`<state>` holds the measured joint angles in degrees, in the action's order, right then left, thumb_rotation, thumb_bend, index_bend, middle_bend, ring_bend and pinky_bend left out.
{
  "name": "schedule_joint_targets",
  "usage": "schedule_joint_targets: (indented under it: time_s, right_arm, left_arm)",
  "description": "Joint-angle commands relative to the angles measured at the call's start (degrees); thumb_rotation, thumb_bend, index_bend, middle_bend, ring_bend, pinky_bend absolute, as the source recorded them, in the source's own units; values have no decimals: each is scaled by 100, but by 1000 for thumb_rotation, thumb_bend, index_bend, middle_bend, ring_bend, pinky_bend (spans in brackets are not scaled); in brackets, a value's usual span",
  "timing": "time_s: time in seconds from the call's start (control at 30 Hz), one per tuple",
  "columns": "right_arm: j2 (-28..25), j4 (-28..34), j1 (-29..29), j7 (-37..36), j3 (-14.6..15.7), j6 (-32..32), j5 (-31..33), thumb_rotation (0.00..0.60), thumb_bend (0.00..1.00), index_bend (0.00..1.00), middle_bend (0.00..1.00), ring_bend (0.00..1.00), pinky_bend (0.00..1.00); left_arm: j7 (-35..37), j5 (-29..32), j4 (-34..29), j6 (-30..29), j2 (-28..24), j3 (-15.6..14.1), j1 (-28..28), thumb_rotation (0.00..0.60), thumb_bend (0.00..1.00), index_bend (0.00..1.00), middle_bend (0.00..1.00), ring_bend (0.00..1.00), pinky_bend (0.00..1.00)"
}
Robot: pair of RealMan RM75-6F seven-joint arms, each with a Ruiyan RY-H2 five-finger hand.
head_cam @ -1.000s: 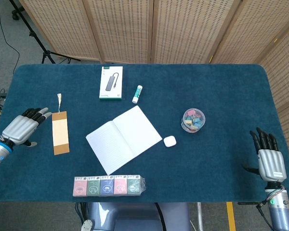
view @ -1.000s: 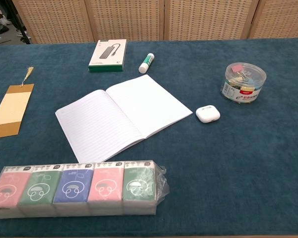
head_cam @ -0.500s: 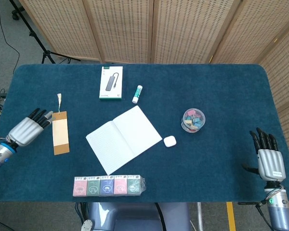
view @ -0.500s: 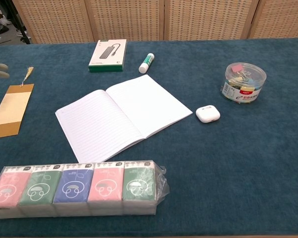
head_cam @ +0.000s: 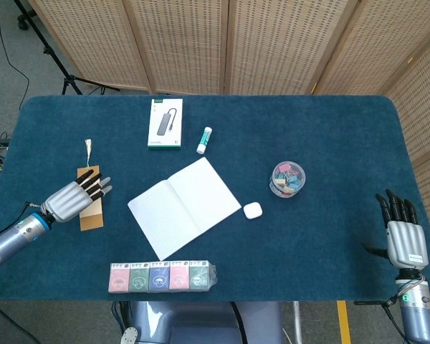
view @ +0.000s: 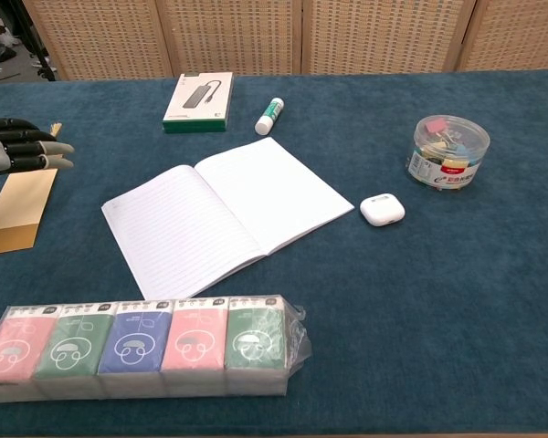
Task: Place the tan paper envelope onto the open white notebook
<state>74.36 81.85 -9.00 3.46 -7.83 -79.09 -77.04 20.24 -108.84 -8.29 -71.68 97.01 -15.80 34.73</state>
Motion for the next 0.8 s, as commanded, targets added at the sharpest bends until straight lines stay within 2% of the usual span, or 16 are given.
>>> schedule_joint_targets:
  time_s: [0.03,0.4,0.67,0.73,0.8]
  right_arm:
    - [2,-2,2,-3,0,-1,1,600,0,0,0,0,0]
    - [-1,-18,12,-23,-5,-7,12,600,0,0,0,0,0]
    - [2,-28,10,-22,-3,8,19,600,0,0,0,0,0]
    - [2,-29,11,-22,-5,1,17,600,0,0,0,0,0]
    - [3,-31,15,-30,-6,-7,15,600,0,0,0,0,0]
  left_arm:
    - [-57,-46,42,78,31,-74,30,600,0,16,0,0,103]
    - [-83,-47,71,306,155,-176,18,600,0,187,0,0,103]
    - [-119,-21,87,396,255,-212,29,600,0,269,0,0,103]
    - [-139,-7,90,362,277,-206,24,600,0,317,0,0,103]
    - [-172,12,102,310,301,-196,4,600,6,425,0,0,103]
